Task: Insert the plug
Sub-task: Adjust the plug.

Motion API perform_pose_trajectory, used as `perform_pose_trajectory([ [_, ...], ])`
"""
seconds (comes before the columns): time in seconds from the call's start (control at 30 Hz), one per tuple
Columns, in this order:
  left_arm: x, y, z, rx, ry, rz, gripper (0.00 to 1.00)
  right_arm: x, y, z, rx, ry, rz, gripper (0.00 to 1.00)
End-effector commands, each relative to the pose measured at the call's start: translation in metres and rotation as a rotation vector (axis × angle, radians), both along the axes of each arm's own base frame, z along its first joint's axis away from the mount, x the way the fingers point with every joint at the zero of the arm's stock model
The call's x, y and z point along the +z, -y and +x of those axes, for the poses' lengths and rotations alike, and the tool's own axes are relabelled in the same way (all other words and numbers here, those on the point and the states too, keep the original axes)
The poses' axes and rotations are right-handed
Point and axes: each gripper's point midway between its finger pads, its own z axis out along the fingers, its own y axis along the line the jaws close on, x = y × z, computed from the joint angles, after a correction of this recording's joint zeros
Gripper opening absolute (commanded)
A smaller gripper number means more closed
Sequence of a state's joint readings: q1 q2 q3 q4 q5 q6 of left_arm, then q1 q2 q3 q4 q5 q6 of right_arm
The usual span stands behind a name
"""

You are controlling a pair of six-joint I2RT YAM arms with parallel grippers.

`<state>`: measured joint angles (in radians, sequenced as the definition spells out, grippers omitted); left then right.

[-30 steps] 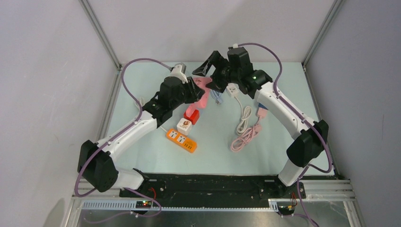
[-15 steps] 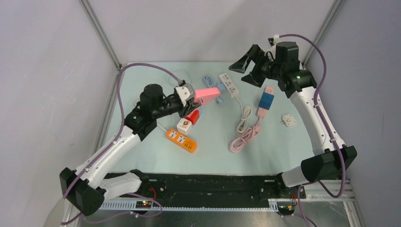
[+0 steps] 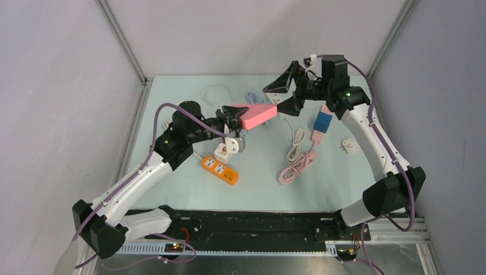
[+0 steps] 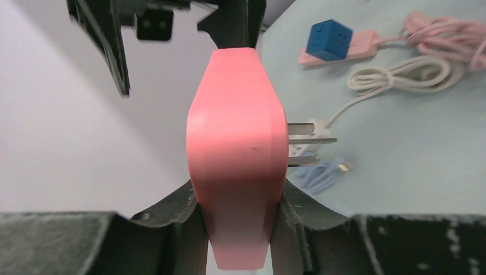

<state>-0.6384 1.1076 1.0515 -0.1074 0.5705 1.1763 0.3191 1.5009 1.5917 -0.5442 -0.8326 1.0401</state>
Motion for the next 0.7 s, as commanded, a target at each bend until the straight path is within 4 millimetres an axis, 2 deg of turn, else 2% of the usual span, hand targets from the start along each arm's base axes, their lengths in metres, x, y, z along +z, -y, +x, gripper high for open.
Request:
perform_pose_trajectory([
  [0.0,0.051,0.003,0.007,-0.010,0.350,0.021,0.00,0.012,-0.015,-0.010,0.072,-0.053,0.060,0.98],
  [0.17,0.052,0.002,0.011,0.007,0.385,0.035,0.00,0.003,-0.023,-0.016,0.090,-0.087,0.061,0.96],
  [0.23,0.049,0.002,0.012,0.008,0.389,0.043,0.00,0.001,-0.027,-0.018,0.100,-0.098,0.073,0.92],
  [0.3,0.046,0.002,0.012,0.006,0.384,0.047,0.00,0.001,-0.031,-0.020,0.120,-0.114,0.094,0.85],
  [0.43,0.041,0.003,0.011,0.003,0.366,0.048,0.01,-0.006,-0.042,-0.026,0.158,-0.185,0.116,0.63],
  [0.5,0.045,0.004,0.011,0.000,0.378,0.031,0.01,-0.009,-0.044,-0.026,0.156,-0.205,0.126,0.39],
  [0.53,0.046,0.004,0.009,-0.004,0.377,0.026,0.01,-0.011,-0.043,-0.026,0.146,-0.219,0.126,0.32],
  [0.57,0.045,0.004,0.009,-0.004,0.371,0.023,0.02,-0.012,-0.043,-0.025,0.138,-0.220,0.126,0.19],
  [0.6,0.045,0.003,0.009,0.001,0.368,0.020,0.06,-0.012,-0.041,-0.024,0.124,-0.215,0.122,0.13],
  [0.63,0.042,0.003,0.009,0.005,0.350,0.014,0.11,-0.013,-0.040,-0.024,0.114,-0.215,0.117,0.02],
  [0.67,0.043,0.001,0.008,0.009,0.341,0.004,0.29,-0.012,-0.038,-0.022,0.097,-0.199,0.111,0.00],
])
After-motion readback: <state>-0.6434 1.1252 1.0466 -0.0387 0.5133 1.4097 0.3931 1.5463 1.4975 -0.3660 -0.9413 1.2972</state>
